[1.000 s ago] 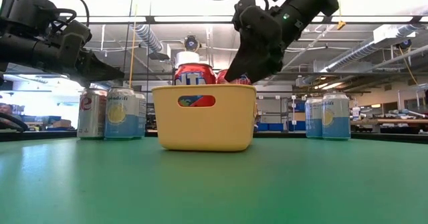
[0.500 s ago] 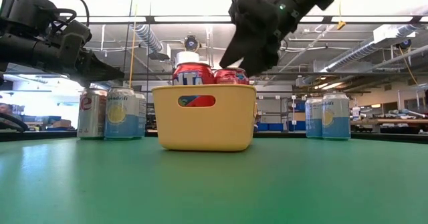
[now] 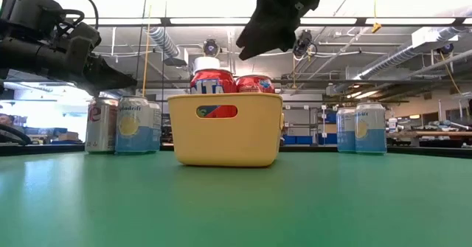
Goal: Sort soda cans
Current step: Adjust the bottom orange soda can in the yellow bin
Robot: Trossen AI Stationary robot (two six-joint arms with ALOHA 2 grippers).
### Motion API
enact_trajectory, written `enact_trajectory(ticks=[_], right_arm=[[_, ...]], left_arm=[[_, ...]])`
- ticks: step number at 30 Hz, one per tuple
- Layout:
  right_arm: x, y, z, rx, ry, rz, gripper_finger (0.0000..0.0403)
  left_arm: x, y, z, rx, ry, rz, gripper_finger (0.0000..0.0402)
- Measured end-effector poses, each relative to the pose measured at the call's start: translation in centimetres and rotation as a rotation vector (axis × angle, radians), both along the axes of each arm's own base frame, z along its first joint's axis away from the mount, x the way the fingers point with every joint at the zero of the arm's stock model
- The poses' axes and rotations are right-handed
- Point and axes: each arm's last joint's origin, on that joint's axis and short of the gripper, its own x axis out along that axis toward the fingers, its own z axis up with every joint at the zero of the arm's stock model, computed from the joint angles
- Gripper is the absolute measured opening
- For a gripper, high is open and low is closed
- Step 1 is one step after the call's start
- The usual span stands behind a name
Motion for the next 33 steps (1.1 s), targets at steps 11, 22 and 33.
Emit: enact_trajectory(ticks=[11,22,33], right_arm=[[0.6,1.2,-1.0,0.116,0.023,0.172,0.0027],[3.7,3.5,-0.6,0.059,0.078,0.148,0.0001],[7.9,4.8,-1.1,0.014,0.34,0.157,0.0]], left_arm=[[0.0,0.0,0.0,-0.001,-0.002,-0.018,0.0007],[0.0,-0.1,0.0,0.002,0.0,-0.022,0.0007],[0.1,0.0,-0.1,0.0,0.016,-0.02,0.0007]])
